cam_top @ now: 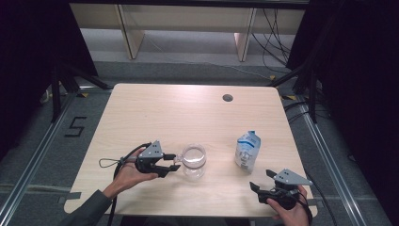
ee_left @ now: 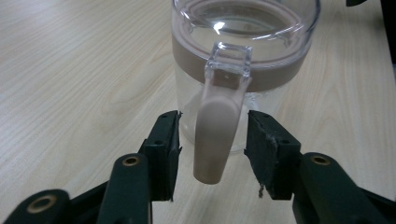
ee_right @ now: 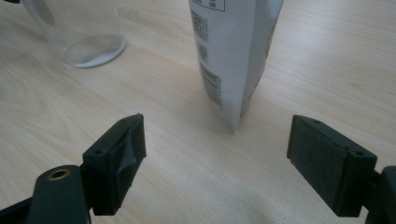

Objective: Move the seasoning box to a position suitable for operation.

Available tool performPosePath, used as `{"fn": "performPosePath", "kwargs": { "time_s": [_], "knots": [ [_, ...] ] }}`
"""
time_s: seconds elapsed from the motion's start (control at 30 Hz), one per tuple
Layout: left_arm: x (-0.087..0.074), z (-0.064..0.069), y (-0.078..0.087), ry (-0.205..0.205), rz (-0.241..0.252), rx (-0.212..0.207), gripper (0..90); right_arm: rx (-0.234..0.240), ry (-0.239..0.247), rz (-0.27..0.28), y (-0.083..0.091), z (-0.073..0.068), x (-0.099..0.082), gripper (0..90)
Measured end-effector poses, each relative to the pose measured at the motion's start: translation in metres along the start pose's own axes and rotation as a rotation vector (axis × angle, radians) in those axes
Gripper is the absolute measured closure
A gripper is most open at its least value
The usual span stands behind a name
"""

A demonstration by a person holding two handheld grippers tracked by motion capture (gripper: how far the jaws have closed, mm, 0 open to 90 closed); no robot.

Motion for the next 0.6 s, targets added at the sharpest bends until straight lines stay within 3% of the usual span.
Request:
{"fn": "performPosePath", "kwargs": {
  "time_s": [0.03, 0.13, 0.17, 0.2, 0.23, 0.43, 0.47, 0.6],
  "knots": [
    [0.001, -0.001, 0.003, -0.014, 0.009, -0.005, 47.6, 0.002, -0.026, -0.003, 0.001, -0.001, -0.001, 20.4],
    [0.003, 0.001, 0.01, -0.012, 0.035, -0.008, 47.0, 0.004, -0.034, -0.008, 0.0, -0.001, -0.001, 20.4],
    [0.004, 0.002, 0.013, 0.002, 0.045, -0.006, 46.3, 0.003, -0.034, -0.011, 0.0, -0.001, -0.001, 20.4],
    [0.005, 0.003, 0.015, 0.005, 0.05, -0.003, 45.4, -0.003, 0.009, -0.001, -0.001, 0.003, 0.001, 20.3],
    [0.007, 0.003, 0.018, 0.015, 0.066, 0.005, 45.4, 0.021, 0.0, -0.006, -0.002, 0.0, 0.001, 20.4],
    [0.014, 0.007, 0.031, 0.073, 0.134, 0.01, 49.6, 0.013, 0.005, -0.009, -0.002, 0.001, 0.001, 20.4],
    [0.015, 0.005, 0.033, 0.06, 0.147, 0.015, 49.6, 0.013, 0.005, -0.009, -0.002, 0.001, 0.001, 20.4],
    [0.02, 0.004, 0.036, 0.09, 0.175, 0.016, 52.3, 0.014, 0.007, -0.01, -0.003, 0.001, 0.001, 20.4]
  ]
}}
Point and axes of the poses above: each handheld gripper's, and its own axes: y roughly backward along the jaws, x roughly out of its top, z roughly to its right, the point moved 6 cm from there along -y, roughly forward along the jaws, and after that the axes turned 13 degrees about x, right-handed, at the moved point
